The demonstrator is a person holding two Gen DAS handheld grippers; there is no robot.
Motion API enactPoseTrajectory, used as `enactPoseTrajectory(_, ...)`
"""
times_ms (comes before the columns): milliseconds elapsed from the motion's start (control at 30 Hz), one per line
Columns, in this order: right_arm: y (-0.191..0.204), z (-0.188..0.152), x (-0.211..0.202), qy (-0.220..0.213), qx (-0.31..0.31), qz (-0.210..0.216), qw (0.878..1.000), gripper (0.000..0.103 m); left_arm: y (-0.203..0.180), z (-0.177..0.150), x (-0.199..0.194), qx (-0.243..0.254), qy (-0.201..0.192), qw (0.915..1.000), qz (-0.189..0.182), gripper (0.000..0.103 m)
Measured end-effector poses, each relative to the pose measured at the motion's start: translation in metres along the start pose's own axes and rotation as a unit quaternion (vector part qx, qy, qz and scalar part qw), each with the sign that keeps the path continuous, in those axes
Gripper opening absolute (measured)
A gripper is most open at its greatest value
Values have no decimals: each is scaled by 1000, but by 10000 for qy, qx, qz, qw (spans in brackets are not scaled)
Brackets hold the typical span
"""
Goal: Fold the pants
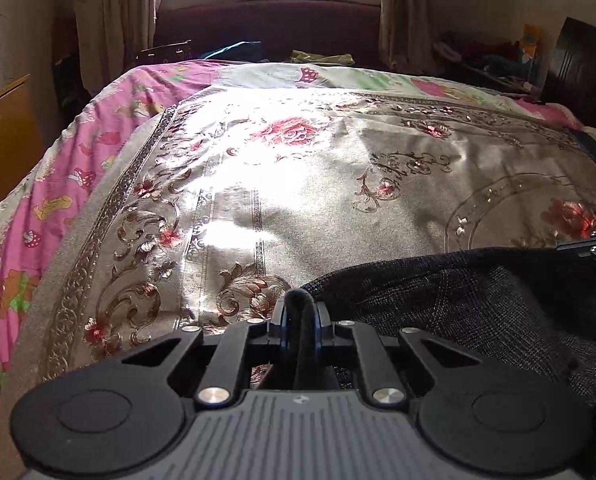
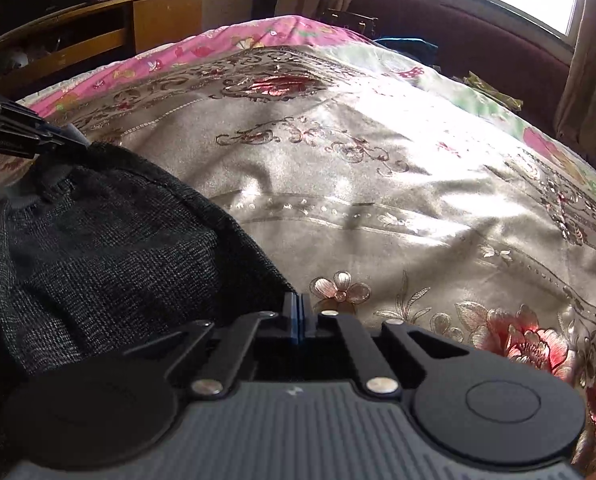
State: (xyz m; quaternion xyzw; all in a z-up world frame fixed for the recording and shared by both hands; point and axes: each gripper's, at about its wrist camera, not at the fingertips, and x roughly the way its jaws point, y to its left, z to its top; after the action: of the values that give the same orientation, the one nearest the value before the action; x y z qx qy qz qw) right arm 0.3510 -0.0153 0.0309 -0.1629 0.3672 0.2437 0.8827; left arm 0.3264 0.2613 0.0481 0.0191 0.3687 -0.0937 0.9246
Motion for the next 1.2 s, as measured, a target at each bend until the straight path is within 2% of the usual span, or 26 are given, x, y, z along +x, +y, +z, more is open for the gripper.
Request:
enactPoseTrajectory(100,0,15,-47,-361,-27,-80,9993,2,-8,11,-35,165,-278,9995,-43,25)
enactPoseTrajectory(200,3,14,-108,-760,81,-125,9970,2,-14,6,-95,199,-840,9958,-311,25)
enactPoseTrajectory(333,37,-25,-193,-1143,-35,10,9934,2,-19,-44,-171,109,-1458,9875,-589,28)
enactPoseTrajectory(433,79,-75,-228,-1020,-73,214,9945,2,-26,-102,-200,112,-1529,9867,-541,31)
enactPoseTrajectory(500,113,-111,-221,-675,-280,288,9969,2,-33,-140,-201,203,-1300,9908,-299,35)
enactPoseTrajectory(633,149,-166,-176,191,-200,543,9981,3,-43,-197,-183,322,-413,9986,94,37)
enactPoseTrajectory(700,165,-176,-164,380,-570,467,9966,2,-50,-209,-186,519,-378,9976,264,37)
enactPoseTrajectory(767,178,-177,-163,264,-952,382,9944,4,-57,-211,-192,682,-478,9958,382,37)
enactPoseTrajectory(867,194,-170,-168,-131,-1512,251,9881,5,-60,-209,-192,890,-594,9928,544,38)
enactPoseTrajectory(933,204,-161,-166,-359,-1686,240,9847,7,-65,-209,-190,1128,-610,9897,643,38)
enactPoseTrajectory(1033,224,-148,-154,-596,-1741,441,9819,24,-70,-205,-186,1451,-646,9845,744,39)
enactPoseTrajectory(1200,263,-119,-125,-992,-1807,710,9759,33,-73,-199,-187,1736,-839,9779,811,40)
